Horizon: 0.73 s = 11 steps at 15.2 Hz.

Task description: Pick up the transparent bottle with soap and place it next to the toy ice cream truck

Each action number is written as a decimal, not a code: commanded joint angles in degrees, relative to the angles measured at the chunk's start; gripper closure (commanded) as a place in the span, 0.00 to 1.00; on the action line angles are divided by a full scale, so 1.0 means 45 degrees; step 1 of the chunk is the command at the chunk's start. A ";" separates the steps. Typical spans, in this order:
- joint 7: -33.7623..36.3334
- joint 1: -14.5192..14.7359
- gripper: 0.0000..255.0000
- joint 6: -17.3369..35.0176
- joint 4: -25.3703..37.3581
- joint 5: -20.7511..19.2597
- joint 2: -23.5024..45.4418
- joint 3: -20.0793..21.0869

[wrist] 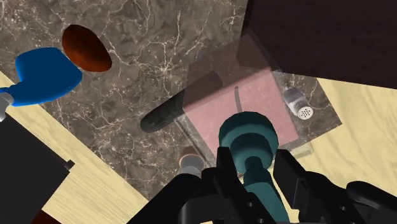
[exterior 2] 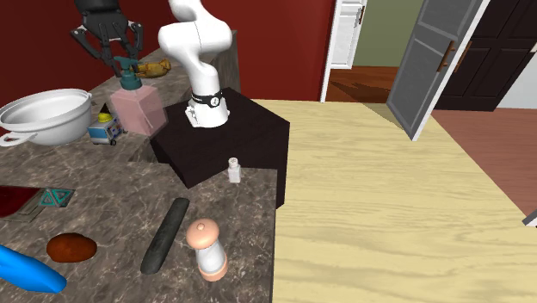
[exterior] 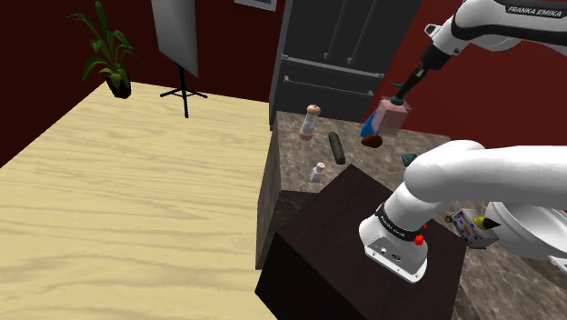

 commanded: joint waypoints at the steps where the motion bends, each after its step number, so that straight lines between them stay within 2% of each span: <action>1: -0.0585 -0.0396 1.00 -0.0390 0.0038 -0.0314 -0.0395 -0.0376; 6: -0.2075 -0.1221 1.00 -0.1212 0.0449 -0.1086 -0.1001 -0.1448; 11: -0.3599 -0.1779 1.00 -0.1914 0.1232 -0.1819 -0.1243 -0.2615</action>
